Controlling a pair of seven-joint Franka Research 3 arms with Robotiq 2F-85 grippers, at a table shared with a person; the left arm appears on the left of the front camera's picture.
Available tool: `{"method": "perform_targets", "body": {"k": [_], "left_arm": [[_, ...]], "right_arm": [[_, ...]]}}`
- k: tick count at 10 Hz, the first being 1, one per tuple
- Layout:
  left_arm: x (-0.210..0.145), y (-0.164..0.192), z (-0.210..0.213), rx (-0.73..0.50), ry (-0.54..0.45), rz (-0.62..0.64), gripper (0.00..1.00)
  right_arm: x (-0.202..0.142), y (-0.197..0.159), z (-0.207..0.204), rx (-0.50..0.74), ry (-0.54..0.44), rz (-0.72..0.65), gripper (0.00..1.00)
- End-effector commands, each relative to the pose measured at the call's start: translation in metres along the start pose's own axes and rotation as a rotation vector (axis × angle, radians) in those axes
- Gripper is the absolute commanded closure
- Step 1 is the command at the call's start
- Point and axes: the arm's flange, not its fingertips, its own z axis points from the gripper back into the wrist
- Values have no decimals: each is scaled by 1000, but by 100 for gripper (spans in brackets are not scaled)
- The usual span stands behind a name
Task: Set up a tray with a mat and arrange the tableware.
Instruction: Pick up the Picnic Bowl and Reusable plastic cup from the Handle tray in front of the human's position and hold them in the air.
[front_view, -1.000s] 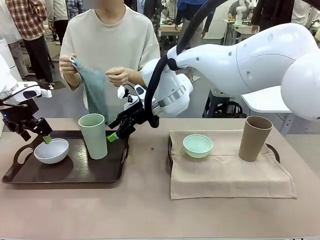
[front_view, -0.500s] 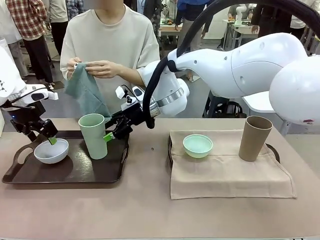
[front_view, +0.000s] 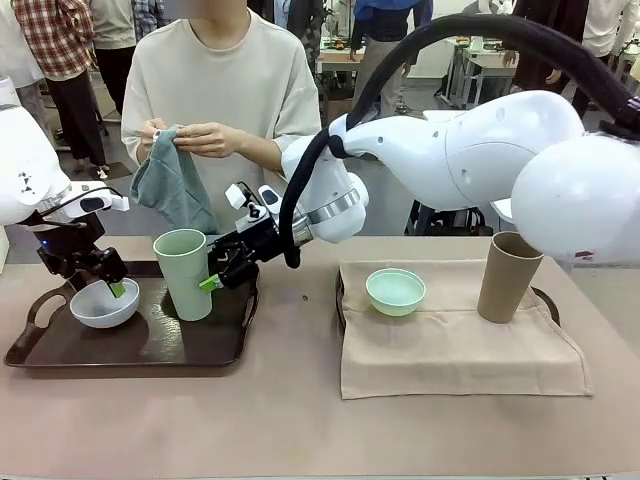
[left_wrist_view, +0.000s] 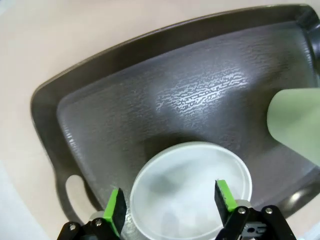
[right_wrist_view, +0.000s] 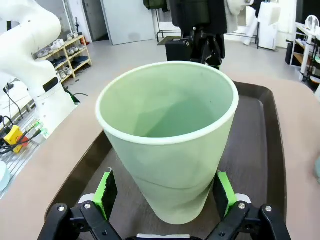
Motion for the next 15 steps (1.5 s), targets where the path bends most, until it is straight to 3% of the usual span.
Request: {"method": "perform_targets", "body": {"k": [1, 6, 15], "left_arm": [[10, 4, -1, -22, -11, 24, 7], [12, 10, -6, -43, 7, 39, 7], [0, 25, -10, 23, 48, 56, 7]], "right_arm": [[2, -12, -6, 5, 1, 6, 0], [-2, -21, -21, 16, 29, -15, 0], [-8, -32, -41, 36, 55, -57, 0]]}}
